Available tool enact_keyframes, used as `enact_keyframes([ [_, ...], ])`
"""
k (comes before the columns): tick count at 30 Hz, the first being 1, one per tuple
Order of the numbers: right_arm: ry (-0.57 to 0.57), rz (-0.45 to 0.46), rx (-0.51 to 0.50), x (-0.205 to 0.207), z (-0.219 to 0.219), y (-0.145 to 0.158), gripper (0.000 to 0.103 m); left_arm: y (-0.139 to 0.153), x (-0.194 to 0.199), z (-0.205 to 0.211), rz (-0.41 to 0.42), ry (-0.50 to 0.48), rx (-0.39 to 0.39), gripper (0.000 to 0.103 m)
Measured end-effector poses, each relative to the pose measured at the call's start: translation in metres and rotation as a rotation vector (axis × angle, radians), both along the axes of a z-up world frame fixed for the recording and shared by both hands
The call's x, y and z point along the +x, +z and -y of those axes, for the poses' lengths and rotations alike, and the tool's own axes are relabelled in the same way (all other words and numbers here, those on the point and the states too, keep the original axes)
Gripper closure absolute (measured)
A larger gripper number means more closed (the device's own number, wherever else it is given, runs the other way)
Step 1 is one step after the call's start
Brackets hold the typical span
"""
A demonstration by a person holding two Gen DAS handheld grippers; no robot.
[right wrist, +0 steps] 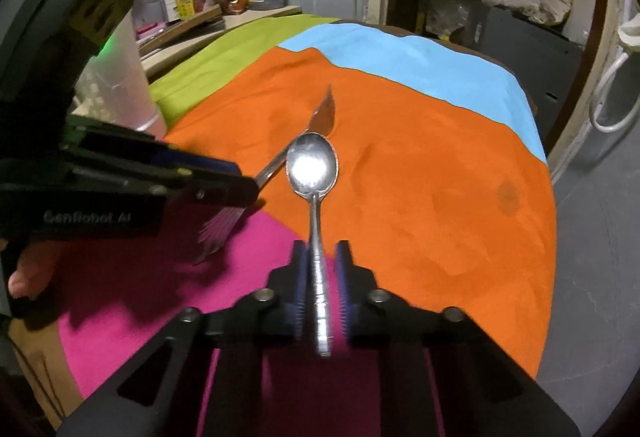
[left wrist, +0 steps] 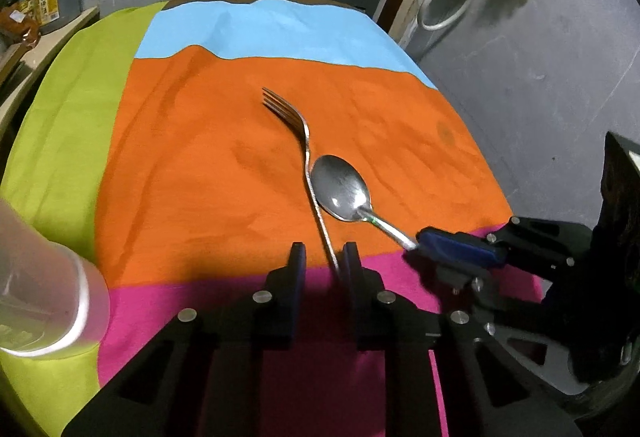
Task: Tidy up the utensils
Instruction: 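Grasp the metal fork with the left tool while the right tool grasps the spoon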
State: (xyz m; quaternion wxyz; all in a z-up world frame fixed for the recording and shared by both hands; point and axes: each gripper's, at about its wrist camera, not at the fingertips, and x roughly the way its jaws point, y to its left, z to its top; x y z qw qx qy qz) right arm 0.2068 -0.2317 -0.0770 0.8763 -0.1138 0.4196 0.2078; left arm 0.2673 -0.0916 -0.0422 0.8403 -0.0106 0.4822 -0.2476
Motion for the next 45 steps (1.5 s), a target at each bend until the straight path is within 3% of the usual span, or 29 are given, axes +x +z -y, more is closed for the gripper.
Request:
enact_keyframes([
  [3, -0.028, 0.003, -0.001, 0.005, 0.005, 0.000, 0.094, -0.002, 0.001, 0.003, 0.000, 0.007, 0.026, 0.092],
  [14, -0.126, 0.019, 0.014, 0.030, 0.034, 0.002, 0.093, -0.002, 0.011, 0.000, -0.018, 0.033, -0.002, 0.096],
  [16, -0.121, 0.005, 0.032, 0.036, 0.035, 0.002, 0.088, -0.003, 0.016, -0.002, -0.031, 0.037, -0.013, 0.096],
  [17, -0.117, 0.003, 0.038, 0.038, 0.036, 0.002, 0.076, -0.002, 0.019, -0.003, -0.030, 0.045, -0.018, 0.096],
  [18, -0.110, 0.002, 0.045, 0.039, 0.035, 0.002, 0.073, 0.000, 0.019, -0.003, -0.024, 0.050, -0.015, 0.096],
  [29, -0.036, -0.019, 0.027, 0.075, 0.021, -0.002, 0.072, 0.003, 0.059, -0.009, 0.000, 0.122, -0.030, 0.096],
  [36, -0.006, -0.052, 0.074, 0.090, 0.024, -0.003, 0.067, 0.000, 0.070, -0.011, 0.002, 0.100, -0.071, 0.096],
  [45, 0.056, -0.042, 0.027, 0.095, 0.009, -0.005, 0.059, -0.002, 0.079, -0.012, -0.017, 0.089, -0.118, 0.096],
])
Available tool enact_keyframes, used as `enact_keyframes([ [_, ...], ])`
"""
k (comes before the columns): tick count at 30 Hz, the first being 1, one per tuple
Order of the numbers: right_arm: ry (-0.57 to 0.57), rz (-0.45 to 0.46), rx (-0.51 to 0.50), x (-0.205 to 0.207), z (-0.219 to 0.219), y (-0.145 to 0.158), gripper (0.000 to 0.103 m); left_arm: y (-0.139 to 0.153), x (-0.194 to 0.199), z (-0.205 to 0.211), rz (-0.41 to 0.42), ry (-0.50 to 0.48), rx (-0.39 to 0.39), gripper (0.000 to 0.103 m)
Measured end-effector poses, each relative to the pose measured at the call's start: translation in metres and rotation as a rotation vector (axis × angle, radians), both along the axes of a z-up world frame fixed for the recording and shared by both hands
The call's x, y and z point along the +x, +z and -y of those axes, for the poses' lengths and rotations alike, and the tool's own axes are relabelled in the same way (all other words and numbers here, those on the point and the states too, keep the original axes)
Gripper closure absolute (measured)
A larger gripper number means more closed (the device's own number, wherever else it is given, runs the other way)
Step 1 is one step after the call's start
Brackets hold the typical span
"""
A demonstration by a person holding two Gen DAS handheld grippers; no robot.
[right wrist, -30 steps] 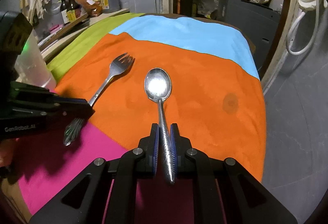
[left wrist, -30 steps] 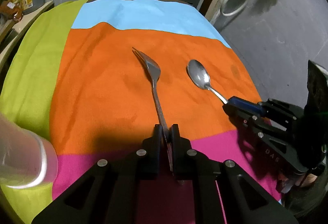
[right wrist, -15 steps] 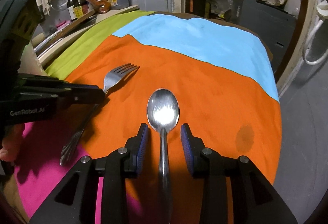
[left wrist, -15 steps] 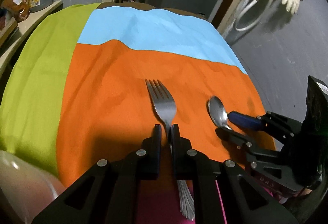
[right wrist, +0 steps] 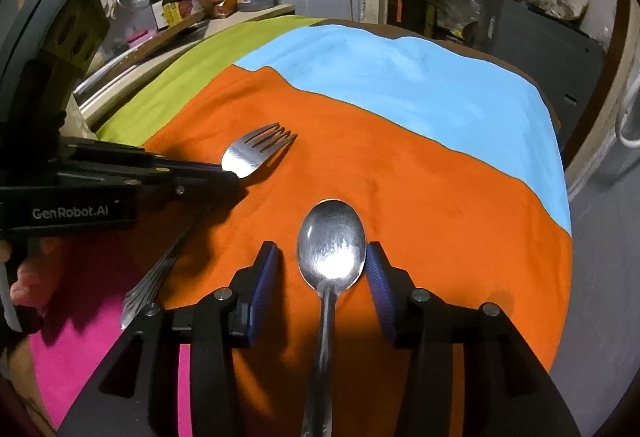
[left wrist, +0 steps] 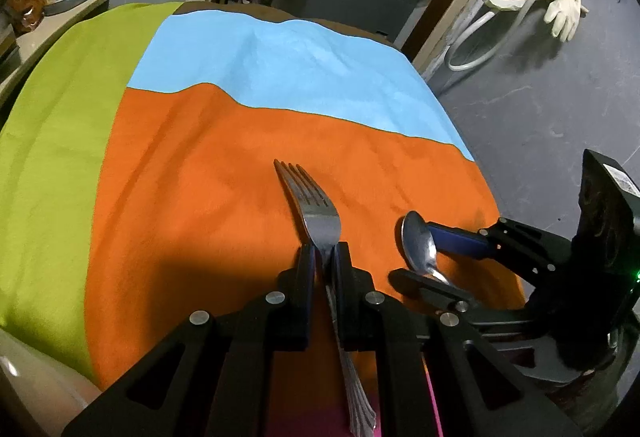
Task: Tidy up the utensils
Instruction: 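Grasp the metal fork with the left tool while the right tool grasps the spoon, then lift the held fork and spoon up toward the white caddy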
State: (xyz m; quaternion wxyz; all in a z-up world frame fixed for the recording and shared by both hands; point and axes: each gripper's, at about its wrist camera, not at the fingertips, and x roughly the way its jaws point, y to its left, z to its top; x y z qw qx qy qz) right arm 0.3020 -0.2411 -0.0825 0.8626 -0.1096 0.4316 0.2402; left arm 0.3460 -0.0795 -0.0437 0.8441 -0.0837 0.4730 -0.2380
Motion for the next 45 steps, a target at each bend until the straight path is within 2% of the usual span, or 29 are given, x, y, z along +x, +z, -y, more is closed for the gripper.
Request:
enact_keyframes([
  [3, -0.006, 0.003, 0.004, 0.003, 0.000, -0.001, 0.062, -0.001, 0.002, 0.003, -0.008, -0.015, -0.005, 0.096],
  [5, -0.018, 0.012, 0.008, 0.002, 0.002, -0.001, 0.071, -0.001, 0.002, 0.005, -0.006, -0.023, 0.000, 0.098],
  [9, -0.032, 0.026, 0.003, -0.003, 0.002, 0.000, 0.071, -0.001, 0.000, 0.006, 0.001, -0.036, 0.009, 0.100],
  [15, -0.051, 0.071, -0.002, -0.014, 0.003, 0.008, 0.071, 0.002, -0.020, 0.014, 0.059, -0.048, 0.045, 0.102],
  [20, -0.074, 0.160, 0.018, -0.033, 0.009, 0.023, 0.072, 0.010, -0.039, 0.016, 0.126, -0.034, 0.047, 0.103],
  [24, -0.084, 0.239, 0.029, -0.052, 0.010, 0.034, 0.072, 0.026, -0.063, 0.015, 0.254, -0.007, 0.066, 0.103],
  [26, -0.089, 0.295, 0.024, -0.064, 0.009, 0.039, 0.072, 0.033, -0.081, 0.015, 0.357, 0.012, 0.088, 0.103],
  [29, -0.097, 0.363, 0.033, -0.080, 0.007, 0.044, 0.072, 0.037, -0.102, 0.016, 0.454, 0.031, 0.097, 0.103],
  [33, -0.110, 0.459, 0.042, -0.100, 0.004, 0.051, 0.072, 0.040, -0.120, 0.017, 0.542, 0.058, 0.109, 0.103],
  [38, -0.142, 0.580, 0.108, -0.122, 0.005, 0.072, 0.072, 0.053, -0.137, 0.012, 0.659, 0.101, 0.099, 0.103],
  [45, -0.162, 0.694, 0.197, -0.136, -0.005, 0.101, 0.072, 0.075, -0.152, -0.001, 0.752, 0.153, 0.107, 0.103],
])
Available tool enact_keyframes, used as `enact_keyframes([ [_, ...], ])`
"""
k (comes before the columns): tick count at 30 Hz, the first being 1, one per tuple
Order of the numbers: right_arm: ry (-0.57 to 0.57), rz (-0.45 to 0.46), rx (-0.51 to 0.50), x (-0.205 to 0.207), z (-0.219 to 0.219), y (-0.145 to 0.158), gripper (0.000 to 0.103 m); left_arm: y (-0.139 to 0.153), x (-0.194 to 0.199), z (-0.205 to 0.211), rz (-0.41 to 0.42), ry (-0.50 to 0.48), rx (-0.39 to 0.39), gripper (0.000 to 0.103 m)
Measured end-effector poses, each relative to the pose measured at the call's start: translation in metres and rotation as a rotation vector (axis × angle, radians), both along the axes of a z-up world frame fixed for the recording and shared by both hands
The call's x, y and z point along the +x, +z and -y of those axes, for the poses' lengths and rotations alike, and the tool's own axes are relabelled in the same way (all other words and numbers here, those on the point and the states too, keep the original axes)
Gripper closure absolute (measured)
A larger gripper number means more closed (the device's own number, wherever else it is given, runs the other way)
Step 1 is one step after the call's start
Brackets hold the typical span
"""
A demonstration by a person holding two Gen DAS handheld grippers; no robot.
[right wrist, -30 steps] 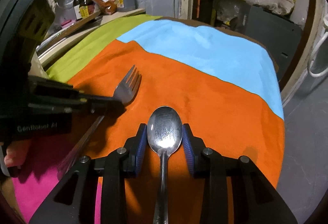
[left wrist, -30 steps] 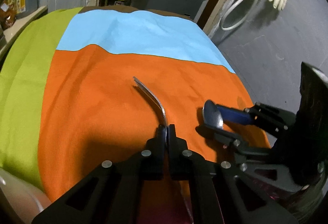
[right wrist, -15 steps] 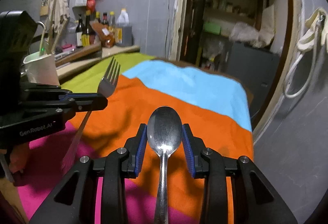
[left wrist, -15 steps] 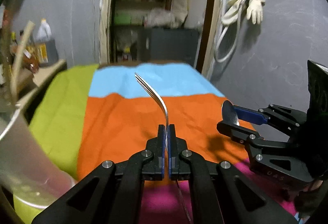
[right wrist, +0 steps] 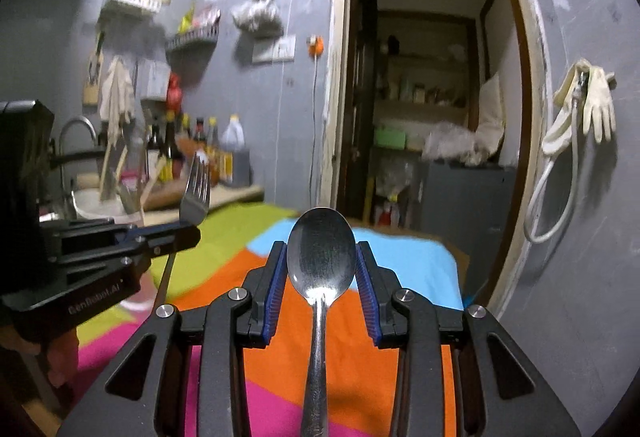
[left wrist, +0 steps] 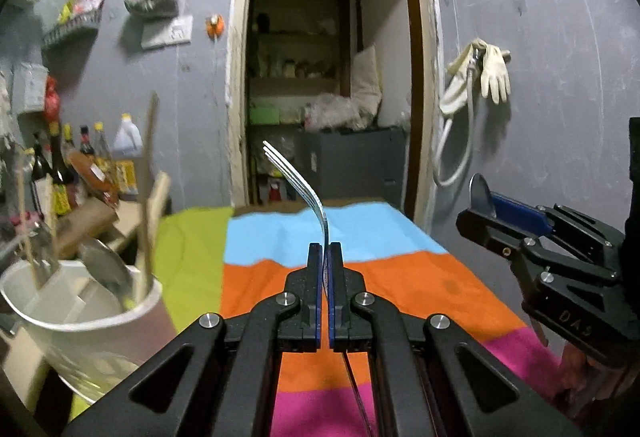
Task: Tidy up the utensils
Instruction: 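Lift the held fork and spoon up toward the white caddy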
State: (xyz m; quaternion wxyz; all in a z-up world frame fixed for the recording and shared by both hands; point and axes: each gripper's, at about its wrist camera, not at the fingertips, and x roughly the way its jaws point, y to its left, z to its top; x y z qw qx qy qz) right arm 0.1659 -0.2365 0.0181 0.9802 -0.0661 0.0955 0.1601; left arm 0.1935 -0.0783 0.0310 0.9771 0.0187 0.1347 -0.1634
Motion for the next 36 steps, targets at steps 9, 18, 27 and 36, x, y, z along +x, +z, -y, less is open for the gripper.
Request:
enact_keyframes([
  [9, 0.031, 0.159, 0.100, -0.014, -0.025, 0.036, 0.072, 0.035, -0.024, -0.032, 0.112, 0.050, 0.015, 0.103],
  [18, 0.109, 0.227, 0.201, -0.007, -0.064, 0.066, 0.072, 0.068, -0.032, -0.085, 0.156, 0.117, -0.028, 0.103],
  [27, 0.209, 0.244, 0.315, 0.013, -0.117, 0.079, 0.072, 0.077, -0.031, -0.140, 0.151, 0.222, -0.035, 0.103],
  [36, 0.294, 0.216, 0.428, 0.037, -0.152, 0.078, 0.072, 0.078, -0.024, -0.197, 0.148, 0.331, -0.111, 0.103],
])
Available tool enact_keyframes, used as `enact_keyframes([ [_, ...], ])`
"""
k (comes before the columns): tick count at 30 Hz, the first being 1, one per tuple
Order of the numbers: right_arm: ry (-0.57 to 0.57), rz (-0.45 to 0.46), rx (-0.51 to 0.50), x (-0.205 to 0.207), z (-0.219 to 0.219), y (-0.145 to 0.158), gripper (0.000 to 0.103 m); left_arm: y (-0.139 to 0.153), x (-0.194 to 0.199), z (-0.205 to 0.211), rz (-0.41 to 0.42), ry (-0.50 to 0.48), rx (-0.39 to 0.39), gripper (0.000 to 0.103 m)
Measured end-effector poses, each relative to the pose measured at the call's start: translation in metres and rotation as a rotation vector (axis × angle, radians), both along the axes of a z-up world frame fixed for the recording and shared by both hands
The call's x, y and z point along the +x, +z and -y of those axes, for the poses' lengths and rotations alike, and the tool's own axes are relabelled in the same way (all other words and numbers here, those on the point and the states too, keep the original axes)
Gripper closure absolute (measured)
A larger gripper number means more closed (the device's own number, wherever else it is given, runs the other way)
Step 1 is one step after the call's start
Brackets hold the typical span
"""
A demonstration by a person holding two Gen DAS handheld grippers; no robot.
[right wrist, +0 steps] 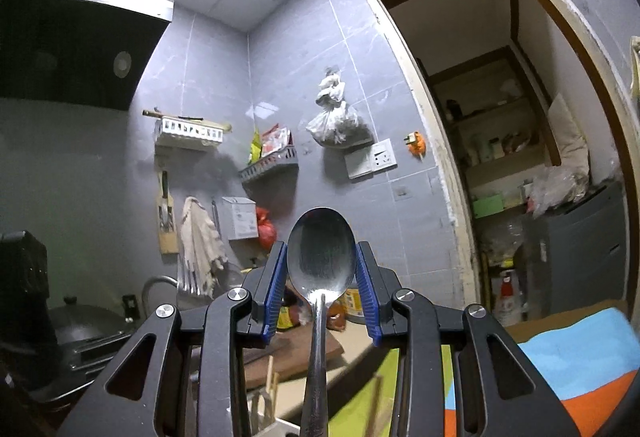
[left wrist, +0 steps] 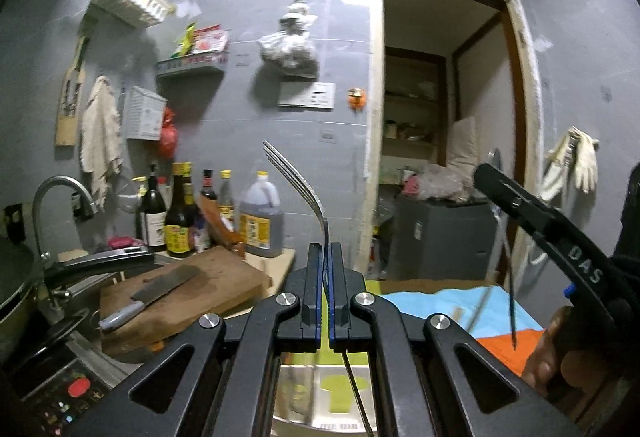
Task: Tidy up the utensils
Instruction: 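Lift the held fork and spoon up toward the white caddy, then lower fork and spoon into the white caddy and open both tools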
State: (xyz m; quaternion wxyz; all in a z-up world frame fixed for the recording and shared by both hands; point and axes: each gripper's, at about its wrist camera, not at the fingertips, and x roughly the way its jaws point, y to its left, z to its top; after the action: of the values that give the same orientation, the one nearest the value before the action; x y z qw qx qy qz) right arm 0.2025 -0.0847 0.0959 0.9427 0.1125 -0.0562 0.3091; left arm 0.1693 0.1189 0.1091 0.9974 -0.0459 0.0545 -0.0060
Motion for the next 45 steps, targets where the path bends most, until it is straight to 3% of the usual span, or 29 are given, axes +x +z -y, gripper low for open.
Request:
enact_keyframes([
  [8, 0.020, -0.026, 0.054, 0.014, -0.009, -0.015, 0.072, -0.008, 0.015, -0.028, 0.001, 0.068, -0.046, 0.103],
  [17, -0.046, -0.029, 0.093, 0.020, -0.013, -0.034, 0.072, -0.033, 0.037, -0.036, -0.028, 0.133, -0.056, 0.103],
  [30, -0.140, 0.143, 0.026, -0.005, -0.027, -0.041, 0.072, -0.055, 0.047, -0.033, -0.039, 0.167, -0.064, 0.103],
  [38, -0.035, 0.123, 0.040, -0.007, -0.028, -0.040, 0.072, -0.059, 0.050, -0.032, -0.054, 0.160, -0.069, 0.103],
  [45, -0.015, 0.098, 0.042, -0.004, -0.032, -0.049, 0.072, -0.064, 0.052, -0.037, -0.066, 0.165, -0.112, 0.103],
])
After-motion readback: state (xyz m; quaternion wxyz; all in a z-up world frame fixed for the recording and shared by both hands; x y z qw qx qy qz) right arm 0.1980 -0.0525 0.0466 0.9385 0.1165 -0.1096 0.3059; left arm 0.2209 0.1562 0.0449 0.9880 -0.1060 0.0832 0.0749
